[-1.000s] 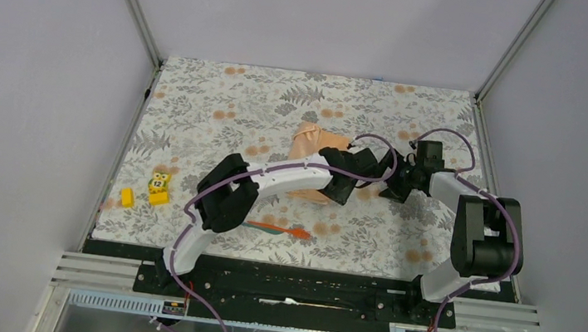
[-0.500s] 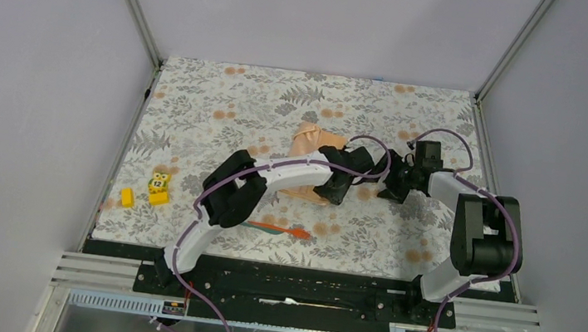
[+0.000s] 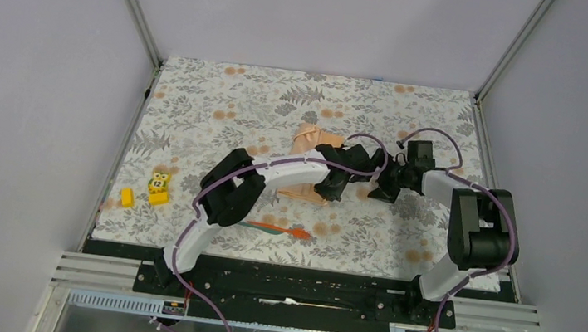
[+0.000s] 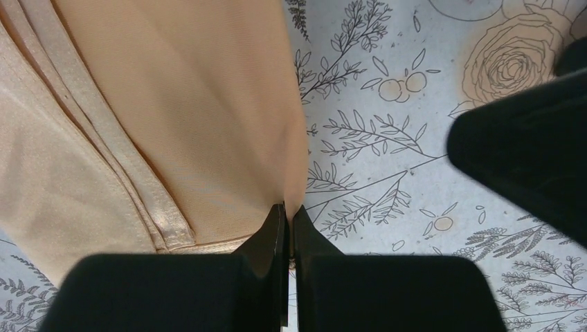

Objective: Fold the napkin into a case and place the utensils inside
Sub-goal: Pick up the 2/3-rectangle-folded napkin from the center of the board.

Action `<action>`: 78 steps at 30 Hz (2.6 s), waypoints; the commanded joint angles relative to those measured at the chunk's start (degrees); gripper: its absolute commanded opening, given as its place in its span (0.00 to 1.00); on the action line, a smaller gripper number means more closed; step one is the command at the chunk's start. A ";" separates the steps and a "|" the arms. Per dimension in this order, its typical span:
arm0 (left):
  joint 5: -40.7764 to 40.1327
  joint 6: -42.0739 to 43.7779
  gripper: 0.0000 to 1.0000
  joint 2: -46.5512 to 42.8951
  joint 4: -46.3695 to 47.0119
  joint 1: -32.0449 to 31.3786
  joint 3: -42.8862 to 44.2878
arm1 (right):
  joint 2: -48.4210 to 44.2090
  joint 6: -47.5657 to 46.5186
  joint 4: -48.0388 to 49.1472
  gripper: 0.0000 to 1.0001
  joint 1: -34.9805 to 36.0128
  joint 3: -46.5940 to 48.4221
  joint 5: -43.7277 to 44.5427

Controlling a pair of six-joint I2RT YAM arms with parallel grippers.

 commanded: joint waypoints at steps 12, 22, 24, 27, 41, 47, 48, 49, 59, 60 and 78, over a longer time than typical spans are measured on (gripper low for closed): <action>14.78 -1.64 0.00 -12.06 6.09 5.63 -9.00 | 15.40 18.03 23.72 0.99 4.63 6.34 -11.40; 15.58 -2.22 0.00 -14.78 7.27 5.77 -11.68 | 20.82 25.34 29.59 0.87 6.27 8.30 -7.21; 16.32 -2.36 0.00 -15.11 7.80 5.72 -12.27 | 21.44 25.26 29.63 0.82 5.93 8.68 -6.02; 17.09 -2.70 0.00 -15.22 8.10 5.74 -12.77 | 22.58 25.06 29.96 0.73 5.57 9.89 -5.72; 17.81 -2.87 0.00 -16.21 8.37 5.73 -12.83 | 24.94 21.46 27.41 0.40 4.27 14.12 -3.85; 19.18 -3.58 0.00 -17.53 10.53 5.64 -14.42 | 24.46 19.48 26.38 0.25 4.23 14.81 -3.28; 19.71 -3.79 0.00 -17.51 11.05 5.68 -14.58 | 24.08 18.69 25.46 0.22 4.21 15.15 -3.15; 20.11 -3.90 0.00 -17.33 11.28 5.66 -14.67 | 23.65 18.22 24.75 0.20 4.23 15.52 -2.98; 26.15 -8.57 0.00 -16.54 21.68 5.15 -18.02 | 16.70 8.42 10.66 0.00 3.16 18.20 3.23; 26.76 -9.31 0.00 -16.20 23.17 5.11 -18.59 | 16.35 7.92 10.00 0.00 3.06 18.29 3.22; 32.69 -16.68 0.00 -19.05 43.97 4.80 -31.55 | 13.60 4.65 0.39 0.00 4.10 22.93 6.04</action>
